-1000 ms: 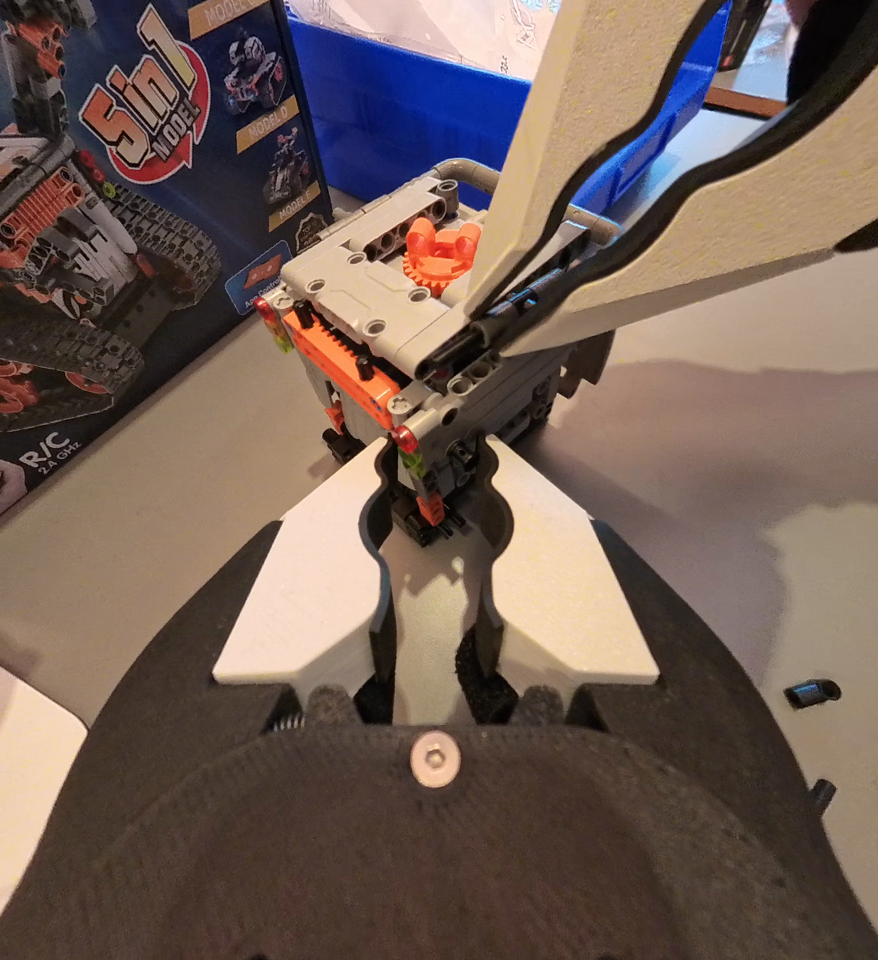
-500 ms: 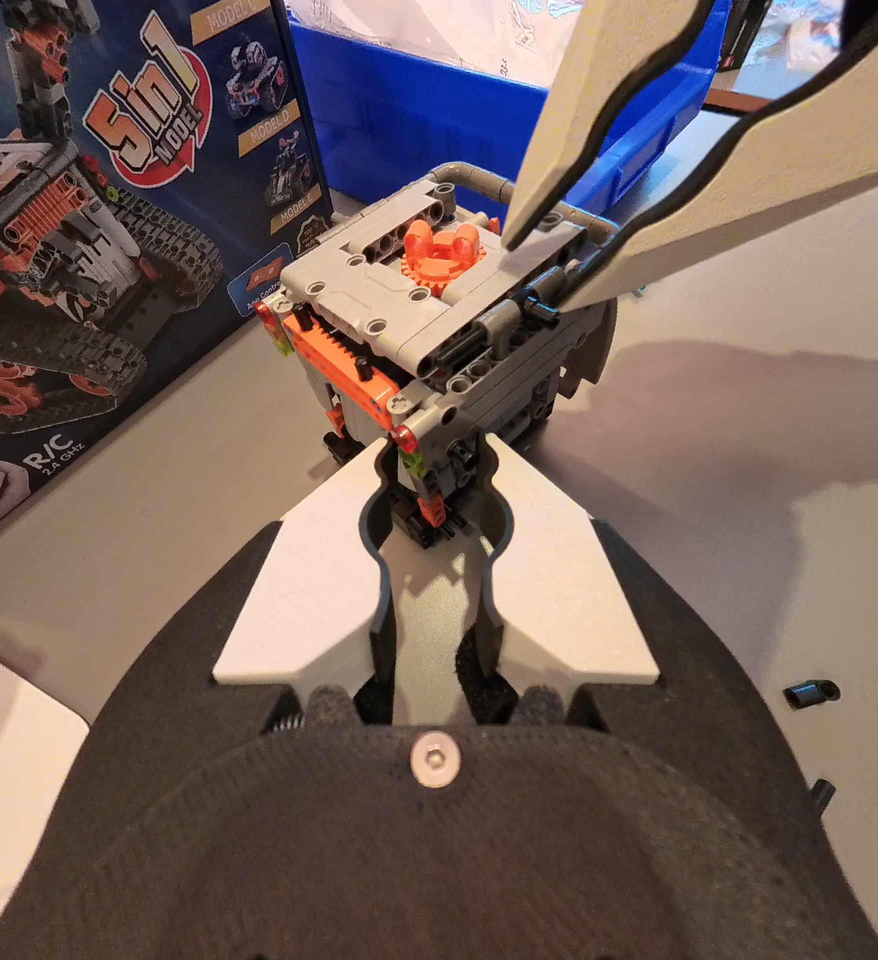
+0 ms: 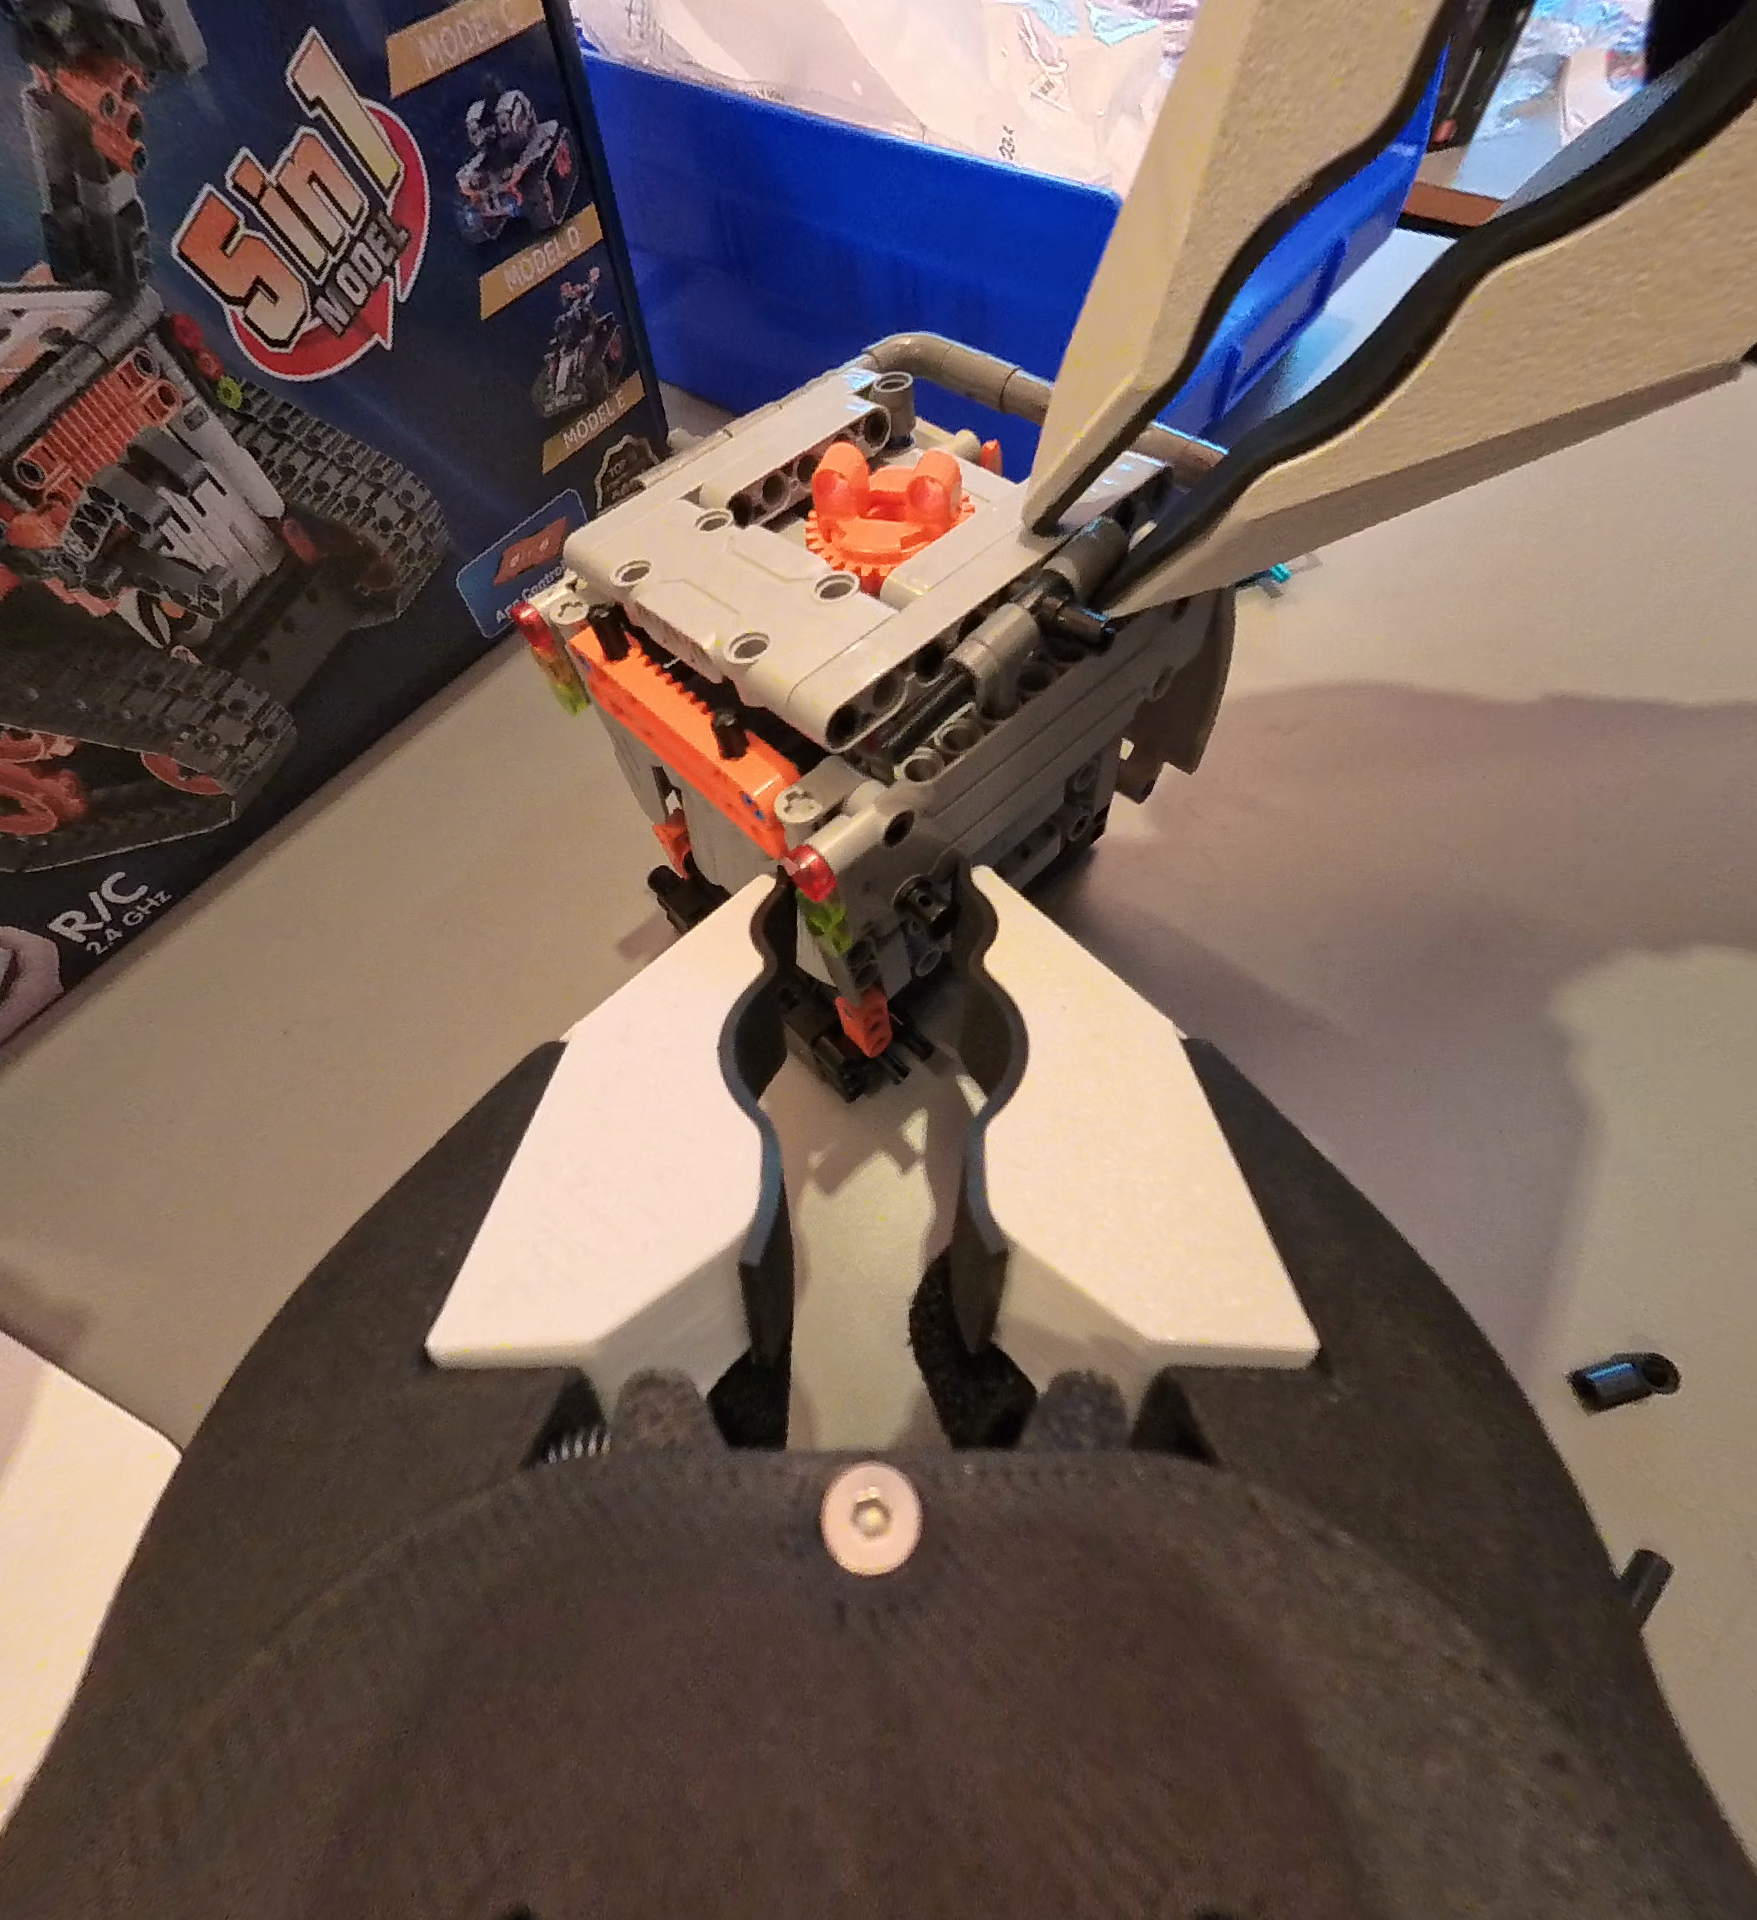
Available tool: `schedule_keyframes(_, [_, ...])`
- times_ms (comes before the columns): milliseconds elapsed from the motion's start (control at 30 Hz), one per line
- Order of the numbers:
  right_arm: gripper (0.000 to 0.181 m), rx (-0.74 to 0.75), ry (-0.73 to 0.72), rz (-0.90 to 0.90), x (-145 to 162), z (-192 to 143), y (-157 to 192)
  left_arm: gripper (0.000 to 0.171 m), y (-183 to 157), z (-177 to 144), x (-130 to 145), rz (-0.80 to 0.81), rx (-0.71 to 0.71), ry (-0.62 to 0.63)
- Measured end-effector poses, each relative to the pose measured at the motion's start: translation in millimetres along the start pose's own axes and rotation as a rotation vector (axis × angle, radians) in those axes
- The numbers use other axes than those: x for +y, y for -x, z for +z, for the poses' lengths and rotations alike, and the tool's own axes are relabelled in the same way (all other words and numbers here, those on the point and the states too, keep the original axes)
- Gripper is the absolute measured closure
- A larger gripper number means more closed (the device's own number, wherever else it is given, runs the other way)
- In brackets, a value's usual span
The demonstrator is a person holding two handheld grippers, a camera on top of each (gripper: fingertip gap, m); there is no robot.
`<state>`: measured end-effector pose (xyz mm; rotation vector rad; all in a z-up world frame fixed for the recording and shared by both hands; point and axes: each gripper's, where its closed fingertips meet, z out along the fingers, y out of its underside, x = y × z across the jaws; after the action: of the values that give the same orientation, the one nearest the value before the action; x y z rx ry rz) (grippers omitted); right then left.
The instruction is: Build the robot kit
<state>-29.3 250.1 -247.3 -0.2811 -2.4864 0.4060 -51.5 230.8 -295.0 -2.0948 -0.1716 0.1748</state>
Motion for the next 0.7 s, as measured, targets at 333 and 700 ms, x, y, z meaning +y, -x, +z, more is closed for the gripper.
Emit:
schedule_keyframes(333, [0.174, 0.034, 0.041, -0.075, -0.4, 2.9, 3.1, 0.146, 1.1, 1.5, 2.8, -0.015, 0.005, 0.008])
schedule_keyframes(700, [0.174, 0.045, 0.006, -0.034, -3.7, 3.3, 6.2, 0.147, 2.8, 3.3, 3.9, -0.038, 0.023, 0.013])
